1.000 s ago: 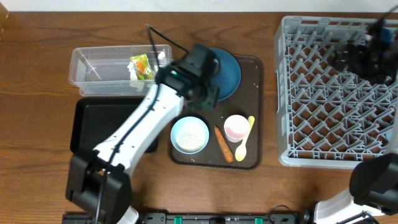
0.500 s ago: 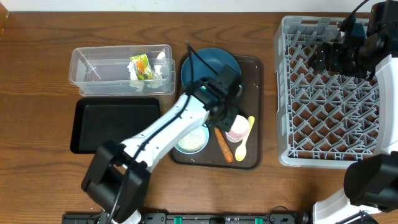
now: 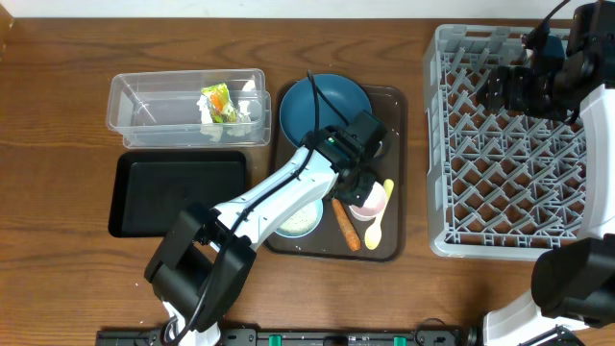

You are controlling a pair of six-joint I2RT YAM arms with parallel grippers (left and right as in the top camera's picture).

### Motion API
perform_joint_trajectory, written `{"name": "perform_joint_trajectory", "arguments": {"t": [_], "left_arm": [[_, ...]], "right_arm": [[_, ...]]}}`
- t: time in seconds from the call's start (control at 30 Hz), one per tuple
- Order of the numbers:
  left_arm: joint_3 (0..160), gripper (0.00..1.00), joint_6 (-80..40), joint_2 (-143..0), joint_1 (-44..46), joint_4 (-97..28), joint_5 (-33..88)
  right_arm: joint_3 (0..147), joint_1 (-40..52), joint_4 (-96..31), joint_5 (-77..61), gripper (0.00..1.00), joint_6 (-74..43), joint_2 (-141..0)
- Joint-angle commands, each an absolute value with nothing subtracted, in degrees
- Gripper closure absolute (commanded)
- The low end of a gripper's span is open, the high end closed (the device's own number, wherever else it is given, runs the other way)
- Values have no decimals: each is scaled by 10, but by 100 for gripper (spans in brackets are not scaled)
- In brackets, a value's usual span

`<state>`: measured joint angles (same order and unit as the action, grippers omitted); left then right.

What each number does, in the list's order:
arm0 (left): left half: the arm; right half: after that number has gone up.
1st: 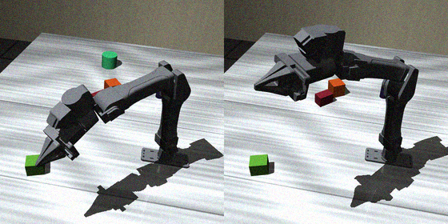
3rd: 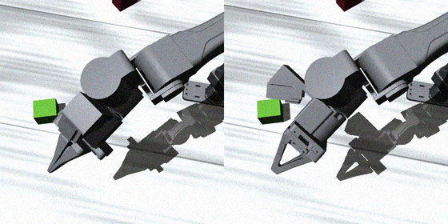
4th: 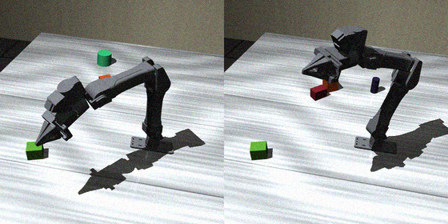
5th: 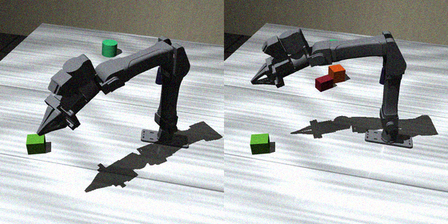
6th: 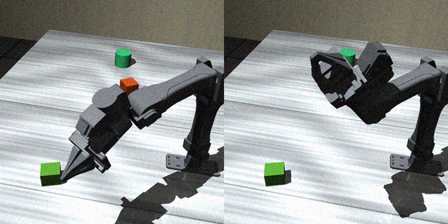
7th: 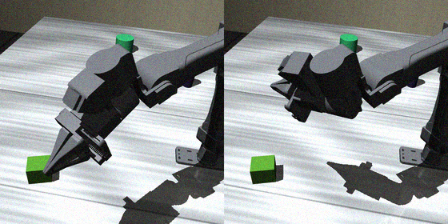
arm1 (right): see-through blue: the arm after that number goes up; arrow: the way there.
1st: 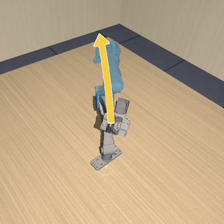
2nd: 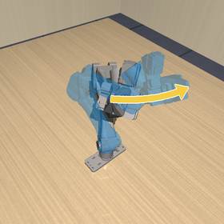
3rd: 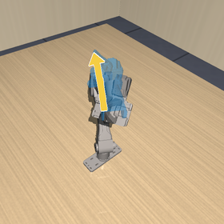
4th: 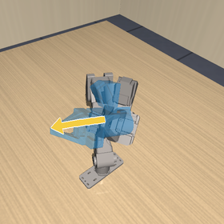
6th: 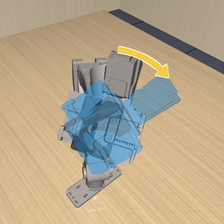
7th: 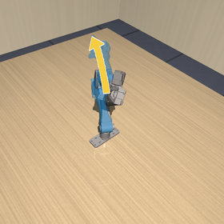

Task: Sort waste into correct bins and load items into the dishwasher rack
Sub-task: 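Grasp the pink-and-white cup with the left gripper and lift it, then hold the pink cup out toward the right gripper for handover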

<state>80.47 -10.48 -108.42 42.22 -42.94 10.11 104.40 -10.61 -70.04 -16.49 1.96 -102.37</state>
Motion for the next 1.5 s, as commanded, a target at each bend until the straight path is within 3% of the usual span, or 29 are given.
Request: {"name": "perform_joint_trajectory", "arguments": {"t": [0.0,0.2,0.5,0.67,0.77,0.93,1.1,1.47], "left_arm": [[802,94,-101,-1087,422,-426,98],[818,94,-101,-1078,400,-420,98],[850,94,-122,-993,280,-380,102],[850,94,-167,-973,190,-314,277],[850,94,-223,-982,149,-242,430],[850,94,-313,-997,122,-72,612],[850,94,-334,-999,125,-25,625],[850,94,-335,-999,153,-25,669]], "right_arm": [[1041,-104,-702,-162,8,27,-1028],[1041,-104,-702,-153,8,27,-1028],[1041,-104,-703,-141,3,29,-1028],[1041,-104,-702,-161,2,44,-1032],[1039,-104,-703,-258,1,111,-1039],[1009,-103,-700,-557,1,317,-1051],[936,-88,-668,-751,1,467,-1052],[872,-31,-481,-893,5,476,-1052]]}}
